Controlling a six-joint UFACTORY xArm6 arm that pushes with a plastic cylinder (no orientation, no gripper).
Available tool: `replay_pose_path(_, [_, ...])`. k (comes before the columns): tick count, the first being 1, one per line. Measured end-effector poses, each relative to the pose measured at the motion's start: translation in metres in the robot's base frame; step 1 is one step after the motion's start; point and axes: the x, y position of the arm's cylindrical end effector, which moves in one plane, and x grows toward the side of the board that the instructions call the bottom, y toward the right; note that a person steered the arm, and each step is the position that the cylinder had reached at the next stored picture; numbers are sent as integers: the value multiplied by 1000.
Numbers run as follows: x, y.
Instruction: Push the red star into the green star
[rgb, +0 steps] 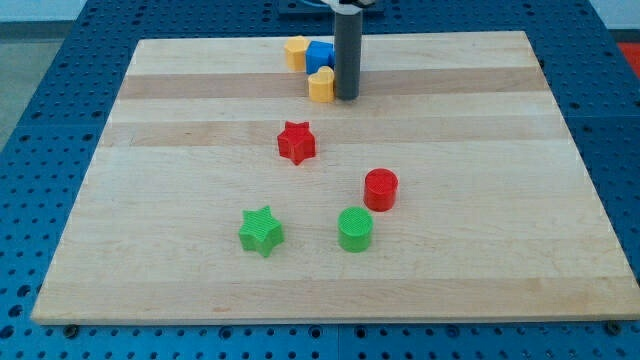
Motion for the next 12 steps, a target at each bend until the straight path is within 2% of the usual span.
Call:
replay_pose_path(1, [19, -1])
replay_pose_path(3, [20, -45])
replay_pose_path(6, [-17, -49])
replay_pose_path(8, [-26, -49])
replay_pose_path(9, [-19, -49])
replay_pose_path(10, [23, -49])
replay_pose_path(12, [66, -69])
